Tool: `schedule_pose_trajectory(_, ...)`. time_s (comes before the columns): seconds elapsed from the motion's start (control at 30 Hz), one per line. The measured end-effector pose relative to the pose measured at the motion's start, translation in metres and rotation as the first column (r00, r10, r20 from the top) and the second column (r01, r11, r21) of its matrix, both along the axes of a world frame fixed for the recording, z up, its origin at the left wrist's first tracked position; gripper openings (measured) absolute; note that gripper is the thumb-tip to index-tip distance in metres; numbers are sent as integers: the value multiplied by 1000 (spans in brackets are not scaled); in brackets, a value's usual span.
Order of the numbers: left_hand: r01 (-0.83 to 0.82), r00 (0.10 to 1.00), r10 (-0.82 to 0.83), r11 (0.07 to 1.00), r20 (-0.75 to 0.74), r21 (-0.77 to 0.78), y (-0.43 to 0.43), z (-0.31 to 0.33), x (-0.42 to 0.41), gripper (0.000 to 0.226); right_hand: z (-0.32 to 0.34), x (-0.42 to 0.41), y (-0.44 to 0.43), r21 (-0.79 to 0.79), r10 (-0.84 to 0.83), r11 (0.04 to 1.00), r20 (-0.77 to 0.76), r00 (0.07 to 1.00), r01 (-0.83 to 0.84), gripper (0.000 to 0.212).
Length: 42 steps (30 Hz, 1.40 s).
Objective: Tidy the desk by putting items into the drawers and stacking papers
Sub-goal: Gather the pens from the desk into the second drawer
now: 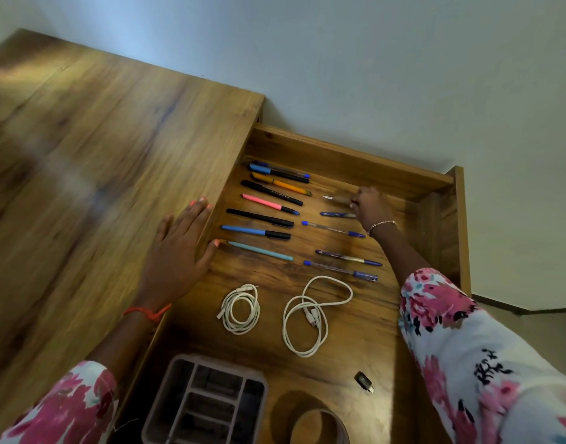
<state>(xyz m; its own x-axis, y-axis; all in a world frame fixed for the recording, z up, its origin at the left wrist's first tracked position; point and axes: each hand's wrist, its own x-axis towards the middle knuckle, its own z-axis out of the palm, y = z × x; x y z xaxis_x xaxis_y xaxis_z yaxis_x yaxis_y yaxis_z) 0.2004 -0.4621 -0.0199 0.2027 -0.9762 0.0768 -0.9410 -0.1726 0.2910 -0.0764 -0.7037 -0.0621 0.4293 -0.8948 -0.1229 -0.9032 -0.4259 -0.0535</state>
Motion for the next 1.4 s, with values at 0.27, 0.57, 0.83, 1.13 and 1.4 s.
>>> schedule_pose_trajectory(0.27,-1,1000,1,1000,-11,-7,0,0,0,65,-11,2,0,20,-51,999,179,983,48,24)
schedule_pose_trajectory(0.57,-4,1000,4,1000,-5,-9,0,3,-2,65,-11,-6,14,92,43,994,132,990,-56,26)
schedule_pose_trajectory(0.83,0,1000,0,1000,1,0,-1,2,-2,65,-8,12,17,82,11,996,195,981,-27,30)
schedule_pose_trajectory(1.13,4,1000,-4,1000,-2,-4,0,3,-2,66,-11,1,38,131,71,984,331,941,-120,24)
schedule_pose_trajectory(1.4,4,1000,-4,1000,-2,-3,0,3,-1,66,-17,-14,47,181,39,979,295,955,-96,19)
